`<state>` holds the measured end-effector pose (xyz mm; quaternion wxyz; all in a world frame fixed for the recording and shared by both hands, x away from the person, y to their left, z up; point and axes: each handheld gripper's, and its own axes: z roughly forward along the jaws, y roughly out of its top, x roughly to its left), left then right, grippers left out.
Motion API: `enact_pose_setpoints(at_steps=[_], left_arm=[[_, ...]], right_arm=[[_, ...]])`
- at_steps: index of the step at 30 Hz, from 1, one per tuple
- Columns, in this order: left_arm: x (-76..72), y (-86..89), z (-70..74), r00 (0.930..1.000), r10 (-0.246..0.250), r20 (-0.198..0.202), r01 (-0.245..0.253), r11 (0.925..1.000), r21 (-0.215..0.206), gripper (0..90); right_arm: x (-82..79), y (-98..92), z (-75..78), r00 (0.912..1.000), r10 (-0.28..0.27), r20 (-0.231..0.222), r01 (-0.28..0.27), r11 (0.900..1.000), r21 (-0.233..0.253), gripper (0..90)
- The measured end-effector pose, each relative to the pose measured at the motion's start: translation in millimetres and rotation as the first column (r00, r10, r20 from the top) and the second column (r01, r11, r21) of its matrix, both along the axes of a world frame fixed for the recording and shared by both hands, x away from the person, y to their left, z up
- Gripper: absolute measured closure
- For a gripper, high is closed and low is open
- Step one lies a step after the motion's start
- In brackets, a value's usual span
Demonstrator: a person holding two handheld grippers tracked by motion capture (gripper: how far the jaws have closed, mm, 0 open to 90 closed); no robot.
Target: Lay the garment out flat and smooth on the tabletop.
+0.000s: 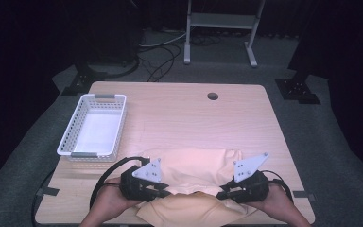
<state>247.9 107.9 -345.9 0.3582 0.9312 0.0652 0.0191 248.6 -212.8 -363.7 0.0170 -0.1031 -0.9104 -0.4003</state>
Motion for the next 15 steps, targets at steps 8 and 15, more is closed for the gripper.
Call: enact_pose_setpoints(at_steps=[8,15], left_arm=[[12.9,1.3,8.8,1.0,0.001,0.002,-0.001,0.9998,-0.018,79.8],[22.5,0.6,15.3,0.9999,0.003,0.014,-0.002,0.9998,-0.02,79.7]], right_arm=[[9.5,0.9,9.9,0.9998,0.0,0.019,0.0,1.0,0.004,81.9],[14.5,0.7,16.4,0.999,-0.006,0.045,0.006,1.0,0.004,81.9]])
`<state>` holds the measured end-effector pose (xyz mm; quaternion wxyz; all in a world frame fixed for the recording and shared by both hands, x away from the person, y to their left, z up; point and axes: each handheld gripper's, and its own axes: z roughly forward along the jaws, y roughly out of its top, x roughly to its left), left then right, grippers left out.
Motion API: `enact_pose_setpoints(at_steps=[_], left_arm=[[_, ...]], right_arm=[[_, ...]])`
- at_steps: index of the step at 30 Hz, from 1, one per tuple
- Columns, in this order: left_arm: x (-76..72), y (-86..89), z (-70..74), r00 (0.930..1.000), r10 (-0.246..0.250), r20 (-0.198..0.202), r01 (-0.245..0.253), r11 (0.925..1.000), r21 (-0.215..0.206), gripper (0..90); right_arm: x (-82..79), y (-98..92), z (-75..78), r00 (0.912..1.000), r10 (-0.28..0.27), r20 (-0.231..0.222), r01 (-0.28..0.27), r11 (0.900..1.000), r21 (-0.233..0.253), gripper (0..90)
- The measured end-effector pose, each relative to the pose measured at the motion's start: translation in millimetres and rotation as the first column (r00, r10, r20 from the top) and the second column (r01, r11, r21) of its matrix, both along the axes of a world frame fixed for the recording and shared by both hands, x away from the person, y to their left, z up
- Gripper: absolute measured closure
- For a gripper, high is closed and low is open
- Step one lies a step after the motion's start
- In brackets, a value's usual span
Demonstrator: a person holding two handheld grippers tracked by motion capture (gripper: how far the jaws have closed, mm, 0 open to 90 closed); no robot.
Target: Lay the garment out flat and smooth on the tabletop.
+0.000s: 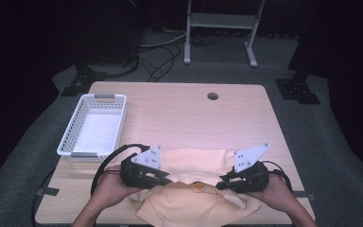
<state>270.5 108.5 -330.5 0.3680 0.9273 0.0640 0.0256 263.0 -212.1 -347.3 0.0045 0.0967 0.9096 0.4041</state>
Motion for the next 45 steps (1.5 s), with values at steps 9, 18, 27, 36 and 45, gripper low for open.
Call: enact_pose_setpoints(at_steps=[9,18,27,36,45], left_arm=[[15.0,-3.4,13.2,0.9995,0.003,0.031,-0.004,1.0,0.008,79.7],[32.6,-7.7,23.4,0.999,0.005,0.045,-0.005,0.9999,0.016,79.7],[52.0,-10.2,29.7,0.9989,0.017,0.045,-0.017,0.9998,0.013,79.7],[78.0,-8.6,38.3,0.9976,0.056,0.042,-0.055,0.9984,-0.009,79.7],[109.5,-8.2,44.0,0.9916,0.122,0.044,-0.121,0.9924,-0.022,79.7]], right_arm=[[12.7,-2.9,7.7,0.9994,-0.023,0.025,0.022,1.0,0.005,81.8],[30.7,-4.3,19.9,0.998,-0.038,0.051,0.038,0.999,0.005,81.8],[48.8,-2.3,29.5,0.9968,-0.046,0.065,0.046,0.999,0.0,81.8],[73.0,1.0,39.7,0.9954,-0.052,0.08,0.054,0.998,-0.015,81.8],[98.9,3.9,45.6,0.9944,-0.066,0.082,0.069,0.997,-0.029,81.8]])
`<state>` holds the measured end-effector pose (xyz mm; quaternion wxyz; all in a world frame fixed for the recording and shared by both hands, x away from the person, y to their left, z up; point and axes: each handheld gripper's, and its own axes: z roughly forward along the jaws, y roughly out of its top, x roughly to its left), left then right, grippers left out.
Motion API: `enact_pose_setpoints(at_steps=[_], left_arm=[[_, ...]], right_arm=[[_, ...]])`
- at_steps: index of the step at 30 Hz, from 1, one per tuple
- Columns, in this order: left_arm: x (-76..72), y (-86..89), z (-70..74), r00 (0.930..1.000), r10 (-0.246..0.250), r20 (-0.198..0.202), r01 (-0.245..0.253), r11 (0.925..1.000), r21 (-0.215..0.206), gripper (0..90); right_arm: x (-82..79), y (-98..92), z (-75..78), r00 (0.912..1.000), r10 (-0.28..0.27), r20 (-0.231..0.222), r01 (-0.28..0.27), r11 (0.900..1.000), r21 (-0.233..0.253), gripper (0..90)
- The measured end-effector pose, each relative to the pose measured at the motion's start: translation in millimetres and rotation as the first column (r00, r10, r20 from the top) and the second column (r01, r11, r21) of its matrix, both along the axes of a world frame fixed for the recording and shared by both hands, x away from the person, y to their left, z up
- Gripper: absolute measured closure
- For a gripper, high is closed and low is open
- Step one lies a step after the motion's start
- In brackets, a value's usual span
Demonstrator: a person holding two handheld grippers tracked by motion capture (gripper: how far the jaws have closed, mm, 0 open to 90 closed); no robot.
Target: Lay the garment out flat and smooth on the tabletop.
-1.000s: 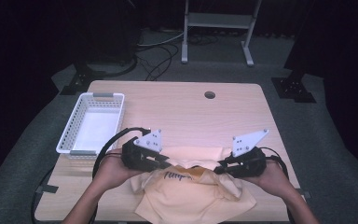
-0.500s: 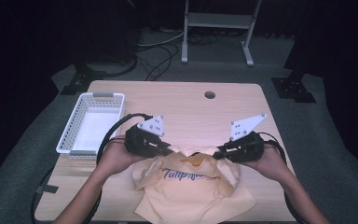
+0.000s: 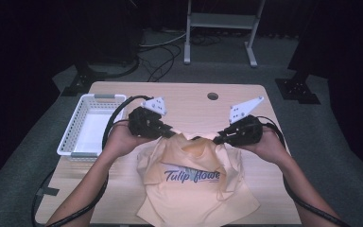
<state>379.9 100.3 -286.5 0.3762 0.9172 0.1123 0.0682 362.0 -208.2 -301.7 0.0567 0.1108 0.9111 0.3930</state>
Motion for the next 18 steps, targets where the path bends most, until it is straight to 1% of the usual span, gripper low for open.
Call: enact_pose_setpoints(at_steps=[2,3,4,5,6,7,8,9,10,11,12,13,15,16,17,18], left_arm=[[15.7,-2.0,3.9,0.999,0.043,0.011,-0.043,0.999,-0.006,79.8],[26.4,-4.9,7.8,0.9971,0.072,0.025,-0.072,0.9974,-0.009,79.8],[36.8,-8.0,12.6,0.9932,0.107,0.046,-0.106,0.9941,-0.021,79.8],[53.1,-13.3,19.8,0.9839,0.167,0.064,-0.164,0.9851,-0.052,79.8],[67.4,-18.3,26.0,0.9721,0.22,0.081,-0.214,0.9736,-0.08,79.8],[82.2,-23.5,32.0,0.9529,0.284,0.106,-0.275,0.9567,-0.097,79.4],[95.8,-26.6,37.1,0.935,0.337,0.11,-0.324,0.9382,-0.121,77.5],[106.7,-28.0,40.3,0.9237,0.375,0.077,-0.359,0.9177,-0.171,72.3],[114.2,-28.7,42.1,0.9209,0.388,0.033,-0.374,0.9051,-0.202,65.4],[116.3,-29.3,42.0,0.9197,0.392,0.021,-0.379,0.9003,-0.214,63.3],[115.1,-30.3,39.8,0.9243,0.381,0.022,-0.367,0.9041,-0.218,61.8],[112.6,-31.5,36.2,0.9337,0.358,0.022,-0.346,0.9155,-0.206,60.3],[103.9,-32.9,24.7,0.9446,0.326,0.042,-0.314,0.9341,-0.169,58.0],[100.3,-32.6,17.9,0.9514,0.306,0.033,-0.298,0.9422,-0.153,57.2],[96.2,-32.3,10.8,0.9533,0.301,0.022,-0.295,0.9448,-0.142,56.7],[92.2,-31.9,3.9,0.9582,0.286,0.011,-0.282,0.9503,-0.132,55.2]], right_arm=[[11.9,-0.1,2.8,0.9998,-0.017,0.006,0.017,1.0,-0.011,81.8],[18.6,0.0,5.7,0.9996,-0.027,0.009,0.027,0.999,-0.016,81.8],[29.3,0.8,10.6,0.9988,-0.043,0.025,0.044,0.999,-0.023,82.1],[50.0,3.7,22.7,0.9957,-0.084,0.04,0.085,0.996,-0.017,82.3],[57.1,5.2,27.3,0.9935,-0.102,0.051,0.102,0.995,-0.016,82.3],[72.0,7.9,38.2,0.9856,-0.149,0.08,0.15,0.989,-0.015,82.1],[87.1,9.5,49.5,0.9699,-0.219,0.106,0.22,0.975,0.005,79.1],[100.8,10.8,59.1,0.9339,-0.321,0.158,0.323,0.946,0.014,70.0],[111.0,10.8,66.2,0.8928,-0.413,0.18,0.414,0.91,0.036,64.8],[117.3,8.3,70.7,0.8778,-0.455,0.15,0.449,0.89,0.076,64.9],[118.0,6.6,72.2,0.8664,-0.479,0.14,0.469,0.877,0.101,64.7],[116.3,6.0,70.7,0.8636,-0.482,0.146,0.473,0.876,0.097,64.0],[109.7,5.0,59.5,0.8896,-0.436,0.137,0.432,0.9,0.061,61.1],[105.3,3.9,51.6,0.8934,-0.426,0.143,0.425,0.904,0.036,60.3],[101.5,2.0,43.0,0.9008,-0.416,0.123,0.417,0.909,0.022,58.8],[97.9,-0.4,34.4,0.9101,-0.404,0.093,0.405,0.914,0.011,57.3]])
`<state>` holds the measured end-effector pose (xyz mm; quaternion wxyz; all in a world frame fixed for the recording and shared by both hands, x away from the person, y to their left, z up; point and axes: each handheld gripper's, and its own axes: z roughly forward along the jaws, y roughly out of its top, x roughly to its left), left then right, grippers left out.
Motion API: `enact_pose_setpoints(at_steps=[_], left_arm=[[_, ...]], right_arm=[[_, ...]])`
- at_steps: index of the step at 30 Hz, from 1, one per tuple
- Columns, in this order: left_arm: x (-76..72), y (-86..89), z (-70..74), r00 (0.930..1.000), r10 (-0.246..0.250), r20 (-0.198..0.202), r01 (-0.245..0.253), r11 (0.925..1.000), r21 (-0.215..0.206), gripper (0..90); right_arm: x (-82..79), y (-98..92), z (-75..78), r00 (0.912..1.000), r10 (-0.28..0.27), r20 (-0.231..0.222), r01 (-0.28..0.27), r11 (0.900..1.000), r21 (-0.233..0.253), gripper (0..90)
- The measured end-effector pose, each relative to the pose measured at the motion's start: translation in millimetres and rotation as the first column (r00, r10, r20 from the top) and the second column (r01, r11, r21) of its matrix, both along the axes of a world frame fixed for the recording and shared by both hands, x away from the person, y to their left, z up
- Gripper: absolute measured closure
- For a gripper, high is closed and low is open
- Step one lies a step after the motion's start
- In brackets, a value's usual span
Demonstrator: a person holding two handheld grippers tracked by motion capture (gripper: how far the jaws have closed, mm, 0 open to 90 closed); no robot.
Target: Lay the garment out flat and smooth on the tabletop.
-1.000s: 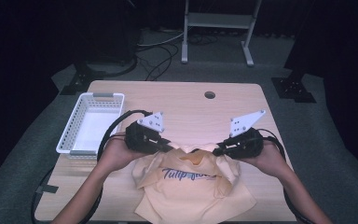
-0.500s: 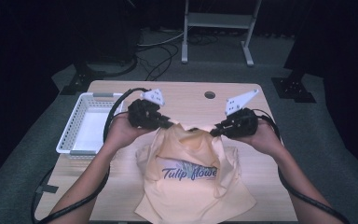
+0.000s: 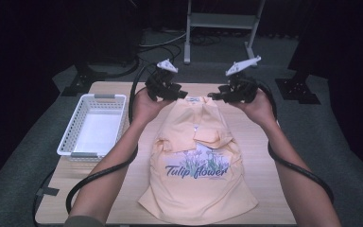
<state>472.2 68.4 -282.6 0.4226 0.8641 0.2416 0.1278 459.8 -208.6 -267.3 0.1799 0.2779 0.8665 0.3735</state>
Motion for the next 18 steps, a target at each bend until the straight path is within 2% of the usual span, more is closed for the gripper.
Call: enact_pose_setpoints(at_steps=[2,4,6,9,11,12,13,14,16,18], left_arm=[[-9.1,0.5,-13.3,0.9996,-0.023,-0.013,0.023,0.9996,0.019,53.4],[-17.3,1.3,-26.3,0.9983,-0.046,-0.037,0.047,0.9986,0.026,51.0],[-25.2,0.9,-39.3,0.996,-0.063,-0.063,0.066,0.9971,0.038,48.4],[-37.4,-0.3,-59.3,0.992,-0.081,-0.097,0.085,0.9954,0.045,40.3],[-45.8,-2.6,-72.6,0.9881,-0.089,-0.125,0.097,0.9938,0.054,33.6],[-45.8,-2.6,-72.6,0.9881,-0.089,-0.125,0.097,0.9938,0.054,32.0],[-54.0,-4.6,-84.5,0.9863,-0.093,-0.136,0.104,0.9918,0.074,32.0],[-55.6,-4.9,-87.2,0.9853,-0.096,-0.141,0.109,0.9907,0.082,29.9],[-61.3,-6.1,-98.1,0.9811,-0.104,-0.163,0.121,0.9879,0.097,28.5],[-66.6,-7.2,-108.1,0.9812,-0.091,-0.17,0.115,0.9842,0.135,25.0]], right_arm=[[-9.0,-4.1,-16.9,0.9995,0.009,-0.029,-0.01,1.0,-0.012,55.9],[-18.6,-7.5,-33.2,0.9968,0.029,-0.074,-0.029,1.0,0.0,52.6],[-28.8,-9.0,-48.4,0.9945,0.041,-0.097,-0.043,0.999,-0.016,50.6],[-43.0,-10.5,-70.4,0.989,0.054,-0.138,-0.056,0.998,-0.013,45.0],[-51.1,-10.9,-85.8,0.9815,0.069,-0.178,-0.069,0.998,0.004,40.6],[-51.1,-10.9,-85.8,0.9815,0.069,-0.178,-0.069,0.998,0.004,40.6],[-55.2,-10.5,-93.9,0.9781,0.076,-0.194,-0.076,0.997,0.011,39.5],[-62.5,-8.0,-108.9,0.9694,0.085,-0.23,-0.087,0.996,0.0,37.5],[-67.0,-6.0,-118.5,0.9682,0.083,-0.236,-0.09,0.996,-0.021,35.1],[-71.7,-3.6,-129.1,0.9635,0.087,-0.253,-0.099,0.994,-0.035,31.6]])
